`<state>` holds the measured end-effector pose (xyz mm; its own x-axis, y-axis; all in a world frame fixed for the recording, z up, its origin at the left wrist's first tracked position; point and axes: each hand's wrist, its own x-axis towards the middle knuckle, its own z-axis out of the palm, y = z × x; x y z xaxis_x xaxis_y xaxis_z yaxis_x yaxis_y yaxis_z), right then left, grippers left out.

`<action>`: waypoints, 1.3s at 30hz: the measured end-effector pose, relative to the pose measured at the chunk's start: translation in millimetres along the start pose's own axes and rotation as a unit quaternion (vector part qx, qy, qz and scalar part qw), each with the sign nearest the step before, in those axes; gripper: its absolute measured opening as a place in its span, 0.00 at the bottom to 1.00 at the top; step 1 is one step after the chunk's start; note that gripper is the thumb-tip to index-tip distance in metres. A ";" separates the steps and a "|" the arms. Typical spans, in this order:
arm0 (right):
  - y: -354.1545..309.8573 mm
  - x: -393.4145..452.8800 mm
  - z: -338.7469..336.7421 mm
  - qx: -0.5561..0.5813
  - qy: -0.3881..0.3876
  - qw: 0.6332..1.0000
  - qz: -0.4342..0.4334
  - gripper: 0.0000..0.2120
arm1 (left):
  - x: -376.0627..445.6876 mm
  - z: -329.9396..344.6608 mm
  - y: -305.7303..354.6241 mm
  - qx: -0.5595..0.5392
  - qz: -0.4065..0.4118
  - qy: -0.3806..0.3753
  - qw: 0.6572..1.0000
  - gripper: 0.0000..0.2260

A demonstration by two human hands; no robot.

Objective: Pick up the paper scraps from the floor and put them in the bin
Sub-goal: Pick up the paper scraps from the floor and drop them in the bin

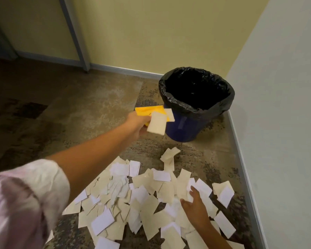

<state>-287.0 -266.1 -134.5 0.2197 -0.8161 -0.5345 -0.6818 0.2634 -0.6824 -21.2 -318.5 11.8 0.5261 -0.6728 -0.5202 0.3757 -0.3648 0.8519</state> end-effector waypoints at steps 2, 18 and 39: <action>5.1 -0.9 -2.7 0.004 0.000 1.000 -0.002 0.29 | 6.6 27.3 19.9 -0.041 -0.007 -0.013 0.999 0.04; 45.7 -14.8 8.9 0.018 -0.025 1.000 0.005 0.25 | 16.6 48.5 51.0 -0.083 0.026 -0.205 0.975 0.27; 84.7 -53.7 93.5 -0.220 -0.176 0.957 -0.066 0.31 | -52.5 -217.7 -252.5 0.412 -0.056 0.078 0.906 0.32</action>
<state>-291.3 -151.9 -210.3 0.4937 -0.5827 -0.6456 -0.8423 -0.1359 -0.5215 22.5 -50.9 -189.3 0.6453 -0.5256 -0.5543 -0.2295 -0.8255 0.5156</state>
